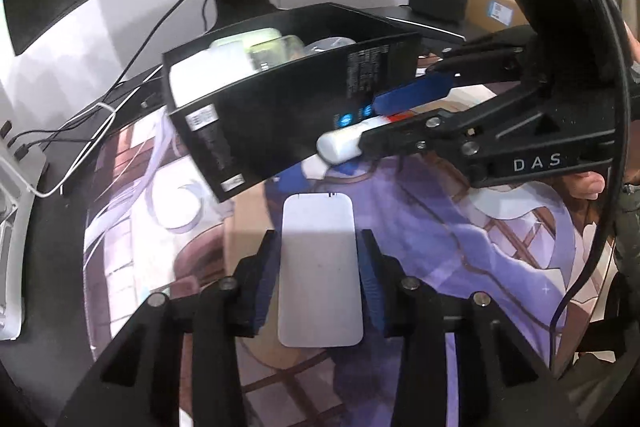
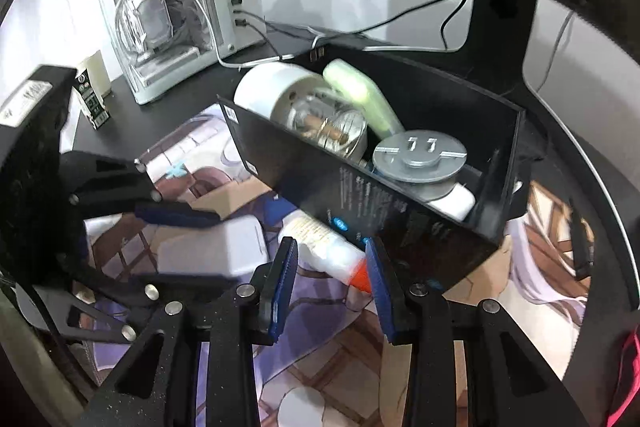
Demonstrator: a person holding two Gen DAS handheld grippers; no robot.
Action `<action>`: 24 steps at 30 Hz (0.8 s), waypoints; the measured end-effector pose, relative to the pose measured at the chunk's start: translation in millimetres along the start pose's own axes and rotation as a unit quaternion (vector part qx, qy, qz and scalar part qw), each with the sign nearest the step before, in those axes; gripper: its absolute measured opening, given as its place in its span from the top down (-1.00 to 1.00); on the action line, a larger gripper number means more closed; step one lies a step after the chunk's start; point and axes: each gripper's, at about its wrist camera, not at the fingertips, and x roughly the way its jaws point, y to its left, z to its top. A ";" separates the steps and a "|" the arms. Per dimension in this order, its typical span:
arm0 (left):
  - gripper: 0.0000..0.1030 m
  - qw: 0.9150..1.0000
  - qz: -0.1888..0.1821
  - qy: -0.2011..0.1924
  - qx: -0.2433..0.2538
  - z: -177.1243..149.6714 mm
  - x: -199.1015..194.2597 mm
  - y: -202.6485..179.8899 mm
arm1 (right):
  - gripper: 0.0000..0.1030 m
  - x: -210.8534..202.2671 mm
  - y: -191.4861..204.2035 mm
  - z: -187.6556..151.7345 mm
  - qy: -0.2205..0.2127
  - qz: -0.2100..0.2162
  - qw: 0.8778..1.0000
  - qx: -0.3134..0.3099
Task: Organize rigid objects
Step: 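Grasp white flat pad with left tool while right tool grasps red-capped tube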
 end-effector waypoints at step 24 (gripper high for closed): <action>0.00 1.000 0.002 -0.004 -0.026 -4.0 0.0 10.0 | 0.65 -4.5 11.1 -28.1 0.054 0.027 0.998 0.010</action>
